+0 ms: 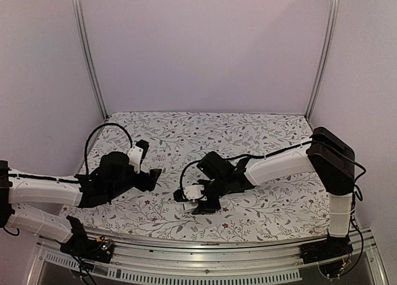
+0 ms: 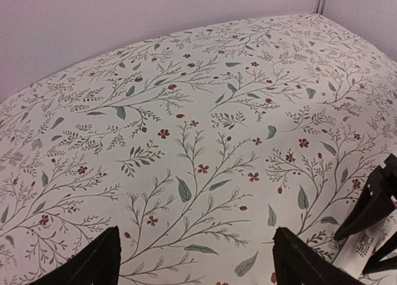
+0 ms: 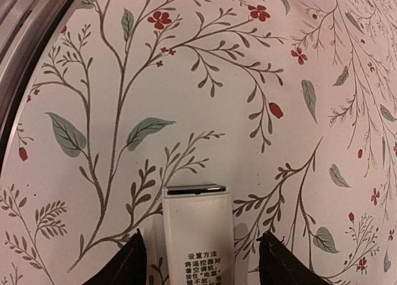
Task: Load the batteries into the remote control
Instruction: Adjust the battery cover on the remote control without the battery cover.
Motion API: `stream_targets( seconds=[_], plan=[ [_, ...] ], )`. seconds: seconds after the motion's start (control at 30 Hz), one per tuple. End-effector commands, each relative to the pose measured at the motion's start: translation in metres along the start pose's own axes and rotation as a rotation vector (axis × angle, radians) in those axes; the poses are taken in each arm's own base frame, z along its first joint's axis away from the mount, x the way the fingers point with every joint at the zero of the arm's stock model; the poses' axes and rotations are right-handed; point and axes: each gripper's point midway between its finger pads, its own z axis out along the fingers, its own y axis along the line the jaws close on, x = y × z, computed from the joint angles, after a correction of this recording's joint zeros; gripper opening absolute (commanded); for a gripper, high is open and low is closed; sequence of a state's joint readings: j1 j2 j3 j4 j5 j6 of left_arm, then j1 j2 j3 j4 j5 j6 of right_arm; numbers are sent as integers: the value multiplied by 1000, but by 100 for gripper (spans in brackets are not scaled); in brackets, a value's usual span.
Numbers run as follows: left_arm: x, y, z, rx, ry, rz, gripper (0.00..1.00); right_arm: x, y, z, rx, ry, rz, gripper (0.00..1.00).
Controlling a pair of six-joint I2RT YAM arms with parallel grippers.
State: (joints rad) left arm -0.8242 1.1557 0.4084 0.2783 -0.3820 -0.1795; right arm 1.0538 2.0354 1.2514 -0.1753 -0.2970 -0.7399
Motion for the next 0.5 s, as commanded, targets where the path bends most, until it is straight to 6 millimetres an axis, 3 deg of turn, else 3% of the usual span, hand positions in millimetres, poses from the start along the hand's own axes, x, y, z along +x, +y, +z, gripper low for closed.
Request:
stream_targets(
  seconds=[0.0, 0.13, 0.2, 0.27, 0.37, 0.47],
  plan=[
    [3, -13, 3, 77, 6, 36, 86, -29, -5, -18, 9, -78, 18, 61],
    [4, -38, -2, 180, -5, 104, 89, -52, -7, -46, 26, -182, 59, 64],
    [5, -57, -7, 257, -15, 156, 91, -64, -17, -72, 60, -259, 130, 65],
    [9, -83, -16, 384, -19, 194, 96, -62, -35, -95, 109, -303, 249, 66],
    [24, -121, -31, 603, -10, 245, 100, -40, -67, -122, 194, -301, 520, 66],
    [39, -137, -31, 649, 41, 327, 100, -6, -87, -136, 278, -241, 762, 65]
  ],
)
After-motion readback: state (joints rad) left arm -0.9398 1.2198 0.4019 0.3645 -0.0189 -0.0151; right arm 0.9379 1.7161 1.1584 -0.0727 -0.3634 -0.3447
